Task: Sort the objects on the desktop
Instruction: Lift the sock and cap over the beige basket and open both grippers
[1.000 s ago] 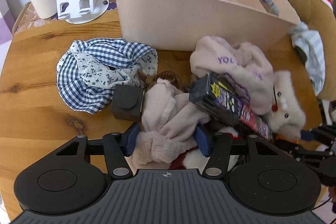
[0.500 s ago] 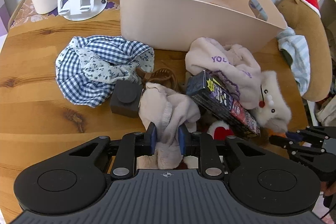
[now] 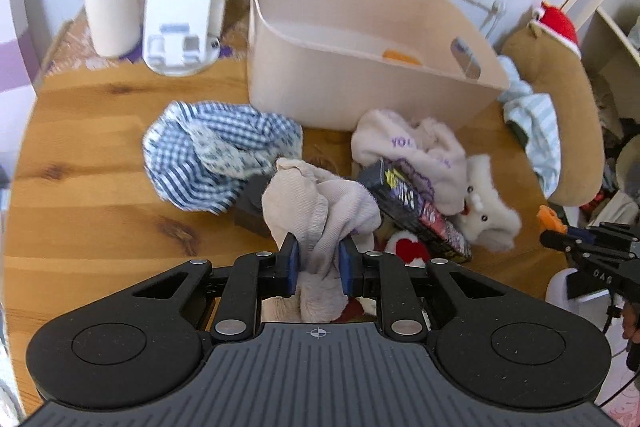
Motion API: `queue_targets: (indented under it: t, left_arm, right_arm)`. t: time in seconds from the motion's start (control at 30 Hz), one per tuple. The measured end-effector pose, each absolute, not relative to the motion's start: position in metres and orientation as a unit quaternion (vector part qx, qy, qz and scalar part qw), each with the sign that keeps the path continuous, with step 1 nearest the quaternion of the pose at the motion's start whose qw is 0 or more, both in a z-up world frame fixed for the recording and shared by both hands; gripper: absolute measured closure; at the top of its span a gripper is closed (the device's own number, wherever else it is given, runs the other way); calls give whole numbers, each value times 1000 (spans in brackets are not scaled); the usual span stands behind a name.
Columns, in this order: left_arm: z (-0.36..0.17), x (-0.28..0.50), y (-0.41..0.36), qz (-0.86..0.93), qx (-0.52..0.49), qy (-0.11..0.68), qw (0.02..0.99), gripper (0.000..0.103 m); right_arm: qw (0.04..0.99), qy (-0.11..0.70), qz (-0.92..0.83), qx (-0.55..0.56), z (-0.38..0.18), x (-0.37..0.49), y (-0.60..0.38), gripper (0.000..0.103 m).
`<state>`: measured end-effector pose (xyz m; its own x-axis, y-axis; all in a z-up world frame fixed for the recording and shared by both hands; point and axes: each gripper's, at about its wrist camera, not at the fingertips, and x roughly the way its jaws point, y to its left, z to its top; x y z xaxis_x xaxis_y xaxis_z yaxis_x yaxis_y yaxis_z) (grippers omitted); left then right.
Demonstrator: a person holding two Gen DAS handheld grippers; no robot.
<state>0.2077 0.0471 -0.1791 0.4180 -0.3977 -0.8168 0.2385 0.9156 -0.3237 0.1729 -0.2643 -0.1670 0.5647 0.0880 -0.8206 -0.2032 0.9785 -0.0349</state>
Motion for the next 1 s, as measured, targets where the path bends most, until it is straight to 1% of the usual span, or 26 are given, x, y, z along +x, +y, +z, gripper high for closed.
queue_targets:
  t: [0.5, 0.7, 1.0]
  left_arm:
    - [-110, 217, 96, -180, -68, 424, 885, 83]
    - [-90, 232, 98, -182, -71, 402, 895, 83]
    - [-54, 272, 83, -192, -57, 361, 911, 83]
  right_arm:
    - [913, 387, 84, -100, -104, 191, -259, 88]
    - [926, 355, 86, -98, -77, 205, -258, 88]
    - [937, 324, 86, -95, -54, 237, -255, 88]
